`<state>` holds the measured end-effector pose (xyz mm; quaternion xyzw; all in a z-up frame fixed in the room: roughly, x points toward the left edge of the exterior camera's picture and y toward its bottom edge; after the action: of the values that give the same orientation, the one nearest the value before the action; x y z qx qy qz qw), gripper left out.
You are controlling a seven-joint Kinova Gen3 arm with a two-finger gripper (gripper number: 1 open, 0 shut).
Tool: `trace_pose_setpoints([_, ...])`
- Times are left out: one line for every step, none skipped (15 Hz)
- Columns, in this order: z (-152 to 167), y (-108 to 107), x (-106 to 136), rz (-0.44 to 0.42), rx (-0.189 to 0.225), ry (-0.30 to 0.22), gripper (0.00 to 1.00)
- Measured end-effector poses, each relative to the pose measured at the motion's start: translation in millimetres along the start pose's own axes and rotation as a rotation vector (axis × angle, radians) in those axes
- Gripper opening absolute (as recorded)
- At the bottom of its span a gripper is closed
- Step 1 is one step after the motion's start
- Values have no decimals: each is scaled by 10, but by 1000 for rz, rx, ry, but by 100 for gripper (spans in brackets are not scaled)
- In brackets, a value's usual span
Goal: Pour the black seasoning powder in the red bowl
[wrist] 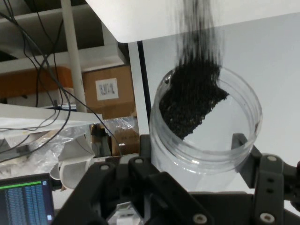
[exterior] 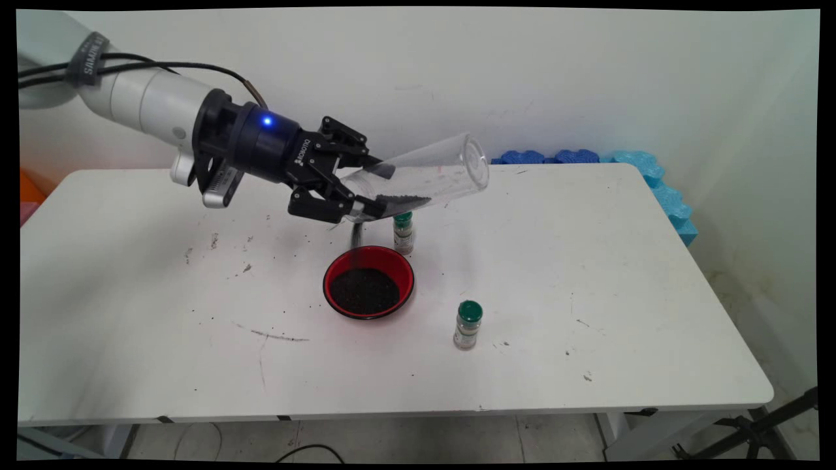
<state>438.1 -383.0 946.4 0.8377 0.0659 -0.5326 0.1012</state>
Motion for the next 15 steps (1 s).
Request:
trace_pose_setpoints([0, 3, -2, -5, -4, -5, 0])
trace_pose_setpoints([1, 5, -4, -12, -8, -10, 0])
trace_pose_setpoints([1, 8, -6, -18, -12, -15, 0])
trace_pose_setpoints([1, 10, -9, -23, -16, -20, 0])
trace_pose_setpoints([1, 12, -11, -28, -20, -25, 0])
trace_pose_setpoints([1, 15, -13, -33, -24, -30, 0])
trace_pose_setpoints([2, 16, -15, -38, -27, -34, 0])
trace_pose_setpoints([1, 18, -15, -42, -30, -38, 0])
trace_pose_setpoints([0, 19, -16, -46, -33, -42, 0])
trace_pose_setpoints([-1, 18, -17, -50, -36, -45, 0])
trace_pose_setpoints([-2, 19, -18, -53, -38, -48, 0])
trace_pose_setpoints([-3, 19, -19, -57, -41, -51, 0])
trace_pose_setpoints([-4, 19, -20, -60, -43, -54, 0])
trace_pose_setpoints([-4, 19, -21, -63, -44, -57, 0])
trace_pose_setpoints([-5, 17, -23, -67, -46, -60, 0])
